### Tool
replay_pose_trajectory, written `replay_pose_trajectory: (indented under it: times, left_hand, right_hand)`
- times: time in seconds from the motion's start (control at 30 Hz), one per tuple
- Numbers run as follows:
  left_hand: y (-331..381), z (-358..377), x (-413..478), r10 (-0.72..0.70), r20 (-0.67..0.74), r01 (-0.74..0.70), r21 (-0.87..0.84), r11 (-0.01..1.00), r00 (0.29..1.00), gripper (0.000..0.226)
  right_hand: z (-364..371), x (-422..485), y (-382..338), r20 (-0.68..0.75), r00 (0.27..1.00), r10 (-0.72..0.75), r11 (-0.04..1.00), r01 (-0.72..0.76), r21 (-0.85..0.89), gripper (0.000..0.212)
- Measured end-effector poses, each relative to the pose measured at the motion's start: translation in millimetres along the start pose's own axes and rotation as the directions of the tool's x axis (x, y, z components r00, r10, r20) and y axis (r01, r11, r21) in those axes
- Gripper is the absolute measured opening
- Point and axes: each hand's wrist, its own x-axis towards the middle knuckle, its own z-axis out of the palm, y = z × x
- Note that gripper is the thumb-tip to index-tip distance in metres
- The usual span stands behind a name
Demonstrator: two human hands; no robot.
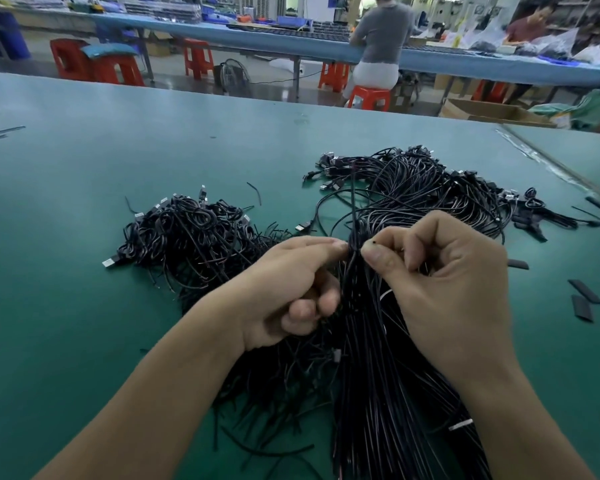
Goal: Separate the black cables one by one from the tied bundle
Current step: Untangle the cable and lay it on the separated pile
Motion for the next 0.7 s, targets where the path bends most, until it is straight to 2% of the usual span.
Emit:
replay_pose_trajectory:
  times: [0.17, 0.33, 0.43, 0.53, 0.63, 0.7]
  left_hand:
    - [6.8, 0.3, -1.2, -0.084, 0.111, 0.095, -0.102, 0.990, 0.990, 0.040]
    - [8.6, -2.2, -3.1, -0.130, 0.228, 0.151, -0.079, 0.985, 0.965, 0.060]
    - [9.1, -1.5, -4.5, -0.146, 0.281, 0.188, -0.127, 0.974, 0.949, 0.064]
    - [8.4, -3.8, -2.8, -0.102, 0.332, 0.180, -0.211, 0.961, 0.938, 0.081]
    - [6.9, -4.4, 0.3, -0.029, 0.313, 0.137, -0.327, 0.935, 0.949, 0.093]
    - [5.5, -3.4, 2.5, 0.034, 0.207, 0.048, -0.377, 0.925, 0.978, 0.081]
  right_hand:
    - [4.0, -3.1, 0.5, -0.019, 0.998, -0.056, 0.998, 0.056, -0.007, 0.048]
    - [7.0, -5.4, -0.7, 0.001, 0.988, -0.157, 0.984, 0.157, -0.085, 0.047]
    - [8.0, -6.2, 0.6, 0.007, 0.988, -0.154, 0.985, 0.154, -0.078, 0.047]
    - [4.2, -4.4, 3.0, -0.001, 0.992, -0.125, 0.991, 0.125, -0.049, 0.048]
    - [3.6, -3.5, 2.8, 0.004, 0.993, -0.117, 0.992, 0.117, -0.044, 0.045]
    - [5.8, -4.6, 2.0, 0.008, 0.993, -0.121, 0.991, 0.121, -0.047, 0.045]
